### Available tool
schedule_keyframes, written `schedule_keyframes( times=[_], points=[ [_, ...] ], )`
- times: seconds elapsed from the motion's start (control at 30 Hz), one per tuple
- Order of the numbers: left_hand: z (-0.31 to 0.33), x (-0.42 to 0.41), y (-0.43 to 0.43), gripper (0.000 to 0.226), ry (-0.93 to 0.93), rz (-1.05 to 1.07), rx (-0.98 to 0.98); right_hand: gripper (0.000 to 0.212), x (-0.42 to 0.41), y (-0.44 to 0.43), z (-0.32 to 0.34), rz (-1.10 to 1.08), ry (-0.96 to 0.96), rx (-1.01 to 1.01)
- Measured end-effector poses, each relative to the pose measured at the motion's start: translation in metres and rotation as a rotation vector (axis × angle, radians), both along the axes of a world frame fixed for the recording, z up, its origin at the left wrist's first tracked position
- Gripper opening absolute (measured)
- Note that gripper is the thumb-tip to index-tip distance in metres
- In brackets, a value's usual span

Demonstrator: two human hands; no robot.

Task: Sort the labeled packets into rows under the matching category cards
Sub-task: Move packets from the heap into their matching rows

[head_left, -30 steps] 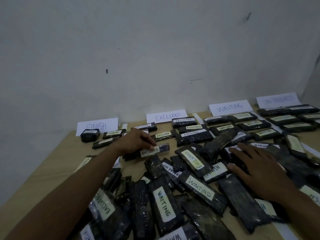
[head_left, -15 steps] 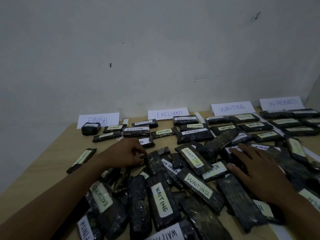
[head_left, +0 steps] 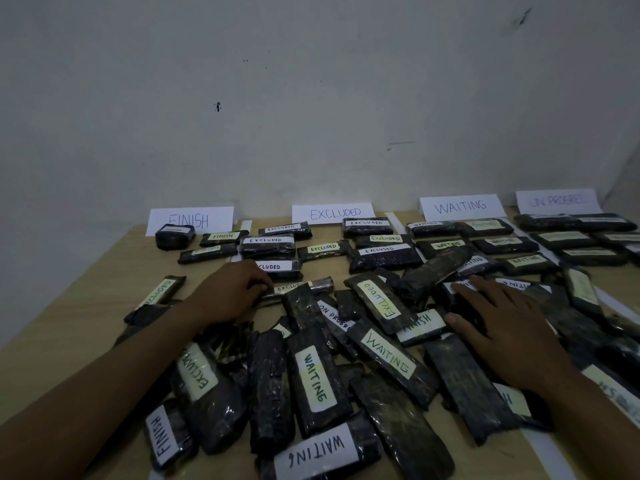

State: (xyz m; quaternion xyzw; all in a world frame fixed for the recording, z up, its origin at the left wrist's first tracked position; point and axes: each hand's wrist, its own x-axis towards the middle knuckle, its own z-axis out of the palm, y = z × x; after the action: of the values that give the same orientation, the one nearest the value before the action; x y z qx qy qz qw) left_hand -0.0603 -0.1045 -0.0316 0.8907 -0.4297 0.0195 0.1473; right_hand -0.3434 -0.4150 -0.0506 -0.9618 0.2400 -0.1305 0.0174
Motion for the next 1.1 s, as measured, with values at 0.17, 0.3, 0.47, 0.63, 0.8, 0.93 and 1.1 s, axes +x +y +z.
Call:
schedule_keyframes(
  times=[0.17,0.3,0.47,0.63,0.8,0.93,1.1],
  points=[
    [0.005,-0.006,0.0,0.017,-0.014,-0.028,-0.094,0.079,0.0,0.0,0.0,-0.001,0.0,-0.005],
    [0.008,-0.007,0.001,0.027,-0.018,-0.025,0.015,0.081,0.001,-0.001,0.0,0.0,0.009,-0.005],
    [0.009,-0.004,0.003,0.026,-0.062,0.017,0.046,0.078,0.001,-0.001,-0.001,-0.001,0.005,-0.011],
    [0.025,-0.026,-0.015,0.014,-0.012,-0.043,-0.227,0.077,0.001,-0.002,-0.002,-0.001,0.0,-0.018],
    [0.045,-0.053,-0.053,0.042,0.178,-0.291,0.032,0.076,0.0,-0.002,-0.002,0.004,-0.003,-0.02],
    [0.04,-0.062,-0.081,0.064,0.133,-0.302,0.403,0.076,0.0,-0.002,-0.001,0.007,-0.007,-0.023],
    [0.043,-0.066,-0.088,0.068,0.205,-0.324,0.372,0.076,0.001,-0.005,-0.003,0.013,-0.004,-0.014]
  ],
)
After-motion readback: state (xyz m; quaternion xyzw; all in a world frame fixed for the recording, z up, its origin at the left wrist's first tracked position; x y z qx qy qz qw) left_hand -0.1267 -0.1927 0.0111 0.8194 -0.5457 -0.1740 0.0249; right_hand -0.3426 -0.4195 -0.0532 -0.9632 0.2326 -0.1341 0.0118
